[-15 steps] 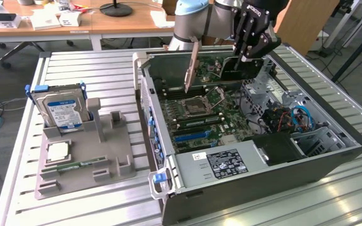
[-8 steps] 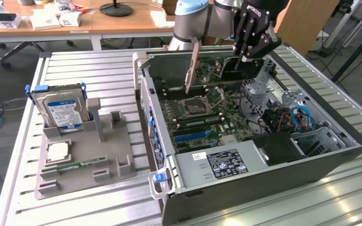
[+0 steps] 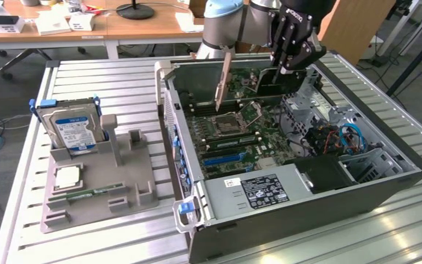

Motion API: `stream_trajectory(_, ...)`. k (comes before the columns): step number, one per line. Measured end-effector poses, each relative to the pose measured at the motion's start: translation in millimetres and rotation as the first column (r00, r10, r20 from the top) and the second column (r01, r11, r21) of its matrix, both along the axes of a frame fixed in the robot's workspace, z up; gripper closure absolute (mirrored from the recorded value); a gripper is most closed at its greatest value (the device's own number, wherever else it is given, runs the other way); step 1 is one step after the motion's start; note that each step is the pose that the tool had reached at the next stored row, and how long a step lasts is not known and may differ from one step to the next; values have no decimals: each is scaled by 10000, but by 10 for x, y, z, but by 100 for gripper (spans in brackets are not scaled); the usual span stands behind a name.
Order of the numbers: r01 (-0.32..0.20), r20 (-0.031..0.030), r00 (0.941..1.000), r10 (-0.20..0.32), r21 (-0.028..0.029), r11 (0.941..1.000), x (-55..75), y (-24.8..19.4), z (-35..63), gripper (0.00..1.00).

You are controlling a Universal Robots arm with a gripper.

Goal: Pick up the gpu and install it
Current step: 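Insert the gpu into the slot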

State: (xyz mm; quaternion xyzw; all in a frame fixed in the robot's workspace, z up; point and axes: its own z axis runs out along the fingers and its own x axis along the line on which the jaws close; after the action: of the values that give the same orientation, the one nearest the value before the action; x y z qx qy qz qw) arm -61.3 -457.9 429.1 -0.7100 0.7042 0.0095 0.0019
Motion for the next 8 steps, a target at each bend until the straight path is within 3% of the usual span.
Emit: stream_trajectory(8,3,6,10000,-3,4,10000,-3,1,-10,74)
